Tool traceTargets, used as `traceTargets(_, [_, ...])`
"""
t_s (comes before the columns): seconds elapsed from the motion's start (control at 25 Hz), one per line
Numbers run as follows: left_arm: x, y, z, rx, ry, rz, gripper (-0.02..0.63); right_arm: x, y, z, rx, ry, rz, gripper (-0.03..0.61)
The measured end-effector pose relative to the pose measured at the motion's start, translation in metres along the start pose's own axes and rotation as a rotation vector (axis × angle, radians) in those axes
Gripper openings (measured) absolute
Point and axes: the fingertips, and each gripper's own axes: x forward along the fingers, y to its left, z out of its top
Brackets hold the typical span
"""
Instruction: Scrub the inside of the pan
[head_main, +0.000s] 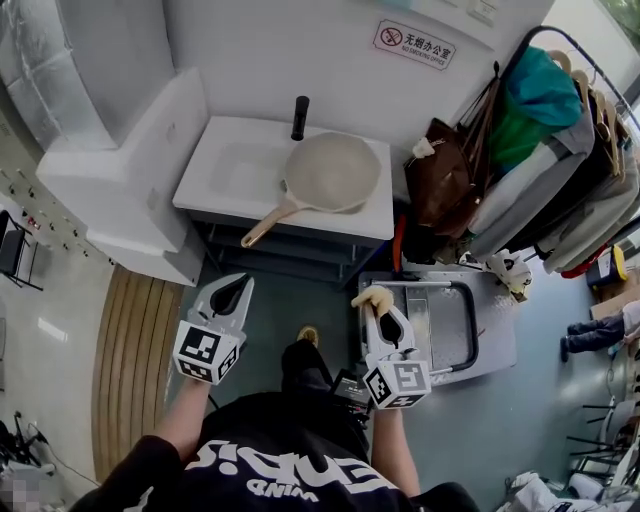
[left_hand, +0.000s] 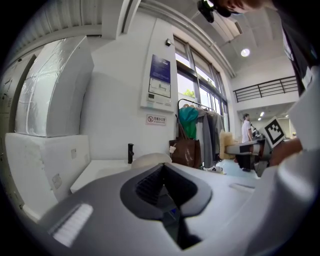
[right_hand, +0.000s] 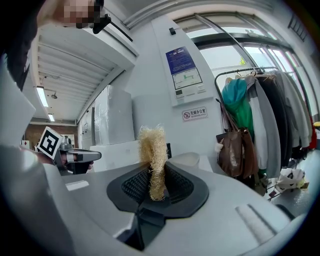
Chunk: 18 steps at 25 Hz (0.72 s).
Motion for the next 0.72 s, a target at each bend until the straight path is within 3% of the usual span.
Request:
traceTargets(0.48, [0.086, 0.031, 0.026, 0.022, 0.021, 0.01, -0.003, 0.094, -0.046, 0.031, -0.013, 0.007, 0.074, 0.074])
traceTargets(0.72, [0.12, 0.045, 0.039, 0.046, 0.038, 0.063, -0.003, 0.139, -0.067, 0.045, -0.003, -0.002, 0.136, 0.074])
